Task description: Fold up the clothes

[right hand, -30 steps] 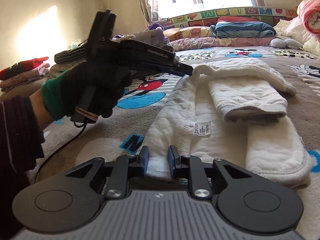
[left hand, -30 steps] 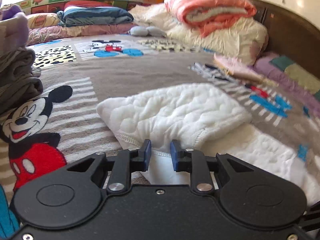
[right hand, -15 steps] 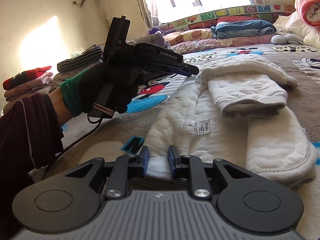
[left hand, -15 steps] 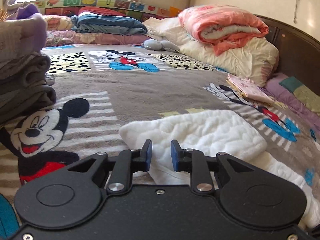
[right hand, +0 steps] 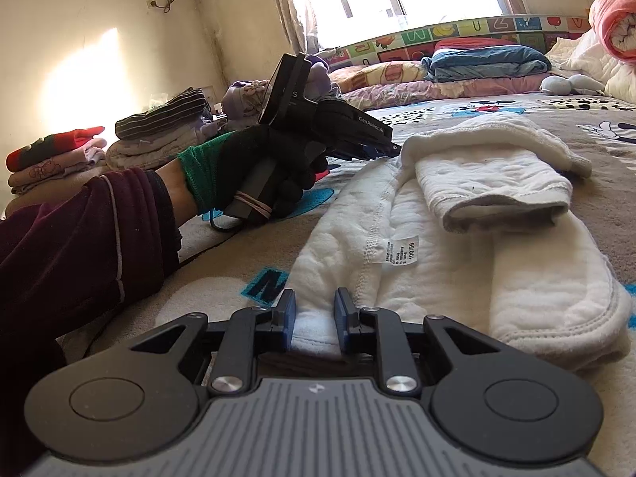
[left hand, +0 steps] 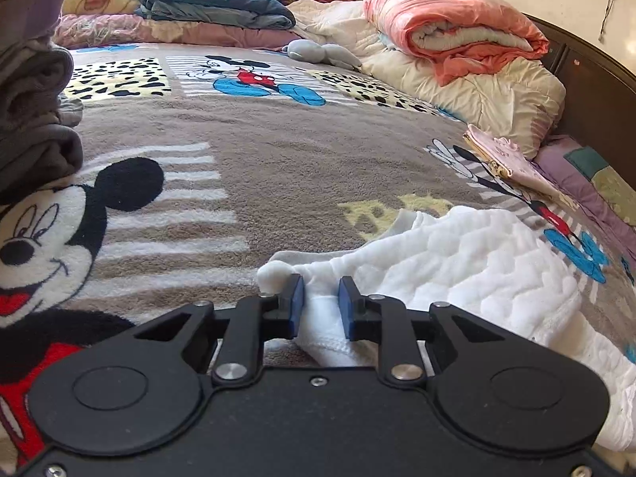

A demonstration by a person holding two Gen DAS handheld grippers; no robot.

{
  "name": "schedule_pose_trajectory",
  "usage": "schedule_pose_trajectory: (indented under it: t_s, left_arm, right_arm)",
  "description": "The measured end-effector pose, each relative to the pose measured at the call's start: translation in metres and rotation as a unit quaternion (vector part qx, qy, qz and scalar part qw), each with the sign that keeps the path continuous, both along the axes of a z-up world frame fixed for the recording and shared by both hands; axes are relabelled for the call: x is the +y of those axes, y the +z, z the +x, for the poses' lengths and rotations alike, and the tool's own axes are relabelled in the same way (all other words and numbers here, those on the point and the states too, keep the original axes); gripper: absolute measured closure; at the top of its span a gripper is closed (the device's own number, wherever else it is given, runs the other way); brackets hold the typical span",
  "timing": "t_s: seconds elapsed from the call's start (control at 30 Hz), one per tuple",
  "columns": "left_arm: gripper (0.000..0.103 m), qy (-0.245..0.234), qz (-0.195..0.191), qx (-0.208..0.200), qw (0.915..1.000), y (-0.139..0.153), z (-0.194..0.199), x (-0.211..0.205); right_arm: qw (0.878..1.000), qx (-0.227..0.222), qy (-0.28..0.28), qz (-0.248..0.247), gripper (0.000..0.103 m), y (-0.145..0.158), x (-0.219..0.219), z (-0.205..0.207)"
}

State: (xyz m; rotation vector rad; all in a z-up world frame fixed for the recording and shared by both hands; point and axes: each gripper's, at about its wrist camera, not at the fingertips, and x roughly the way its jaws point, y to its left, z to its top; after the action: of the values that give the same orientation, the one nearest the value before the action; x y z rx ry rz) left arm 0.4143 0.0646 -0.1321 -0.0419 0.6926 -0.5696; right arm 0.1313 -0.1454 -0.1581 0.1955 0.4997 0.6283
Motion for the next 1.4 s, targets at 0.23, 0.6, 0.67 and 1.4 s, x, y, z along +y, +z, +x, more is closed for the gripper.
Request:
schedule_pose_trajectory:
  t_s: [0.23, 0.6, 0.67, 1.4]
  left_arm:
    - [0.083, 0.026, -0.044, -0.028, 0.9983, 0.016, -0.019, 0.023]
    - [0.083, 0.023, -0.001, -0.062, 0.9978, 0.041, -0.066, 0.027]
    - [0.083, 0.007, -0.007, -0.068, 0.9976, 0.038, -0.066, 0.018]
    - [0.081, -0.065, 0.044, -0.071, 0.9944, 0.036, -0.125, -0.012]
  right_arm:
    - [1.000, 0.004, 0.001, 0.001, 0.080, 0.001, 0.001, 0.001]
    - [1.000, 0.000, -0.003, 0.000, 0.080, 0.000, 0.002, -0.001]
    - [1.000, -0.001, -0.003, 0.001, 0.080, 0.000, 0.001, -0.001]
    - [1.000, -0.001, 0.003, 0.022, 0.080, -0.003, -0.004, -0.001]
